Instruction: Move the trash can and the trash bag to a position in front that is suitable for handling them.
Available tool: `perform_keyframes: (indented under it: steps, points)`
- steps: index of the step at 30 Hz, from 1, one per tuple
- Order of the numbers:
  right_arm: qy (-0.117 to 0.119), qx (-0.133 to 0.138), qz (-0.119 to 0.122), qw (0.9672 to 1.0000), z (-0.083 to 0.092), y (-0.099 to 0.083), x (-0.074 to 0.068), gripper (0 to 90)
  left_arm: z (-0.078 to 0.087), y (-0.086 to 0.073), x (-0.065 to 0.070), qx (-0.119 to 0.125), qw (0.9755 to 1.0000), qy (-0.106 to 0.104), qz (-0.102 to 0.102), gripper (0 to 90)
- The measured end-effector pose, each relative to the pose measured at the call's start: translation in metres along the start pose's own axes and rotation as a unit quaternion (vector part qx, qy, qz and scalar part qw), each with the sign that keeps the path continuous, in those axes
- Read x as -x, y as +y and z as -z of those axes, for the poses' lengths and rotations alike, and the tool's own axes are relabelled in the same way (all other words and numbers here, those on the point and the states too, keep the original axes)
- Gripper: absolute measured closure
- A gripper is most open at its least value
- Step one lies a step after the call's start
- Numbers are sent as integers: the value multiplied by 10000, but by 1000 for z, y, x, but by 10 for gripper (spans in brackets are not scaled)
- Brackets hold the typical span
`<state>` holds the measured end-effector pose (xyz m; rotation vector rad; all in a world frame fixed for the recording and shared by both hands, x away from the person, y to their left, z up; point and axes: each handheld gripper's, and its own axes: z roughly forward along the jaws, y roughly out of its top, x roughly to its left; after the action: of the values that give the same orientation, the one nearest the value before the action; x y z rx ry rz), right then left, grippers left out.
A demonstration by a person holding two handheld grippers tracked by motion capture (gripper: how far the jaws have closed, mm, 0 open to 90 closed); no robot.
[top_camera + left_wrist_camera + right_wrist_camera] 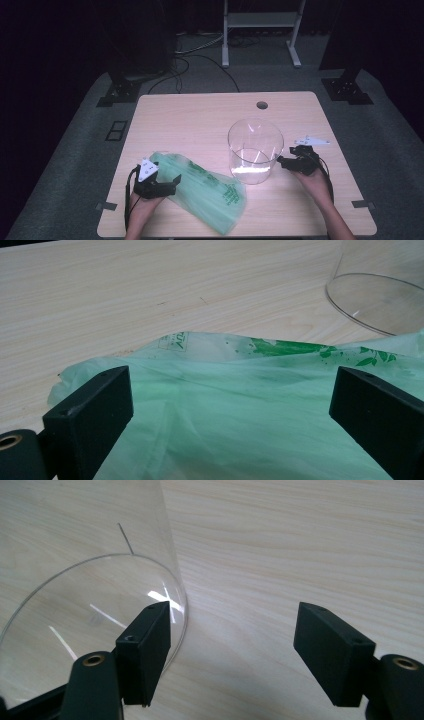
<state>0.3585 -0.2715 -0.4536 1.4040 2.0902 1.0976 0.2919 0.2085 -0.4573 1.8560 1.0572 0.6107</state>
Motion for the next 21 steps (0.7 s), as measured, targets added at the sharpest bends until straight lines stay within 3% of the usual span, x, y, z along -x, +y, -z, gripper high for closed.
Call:
perform_keyframes:
  steps: [10,16,21]
  points:
    - [201,-27,82,9998,-7,5,-13,303,0,1,1,-23,10000,-43,-52,24]
    - [326,-13,66,9994,-1,-2,-5,291,-1,1,2,-86,9999,-93,-104,25]
    - [459,52,-2,9989,18,-19,8,291,-3,3,6,-126,9995,-217,-184,30]
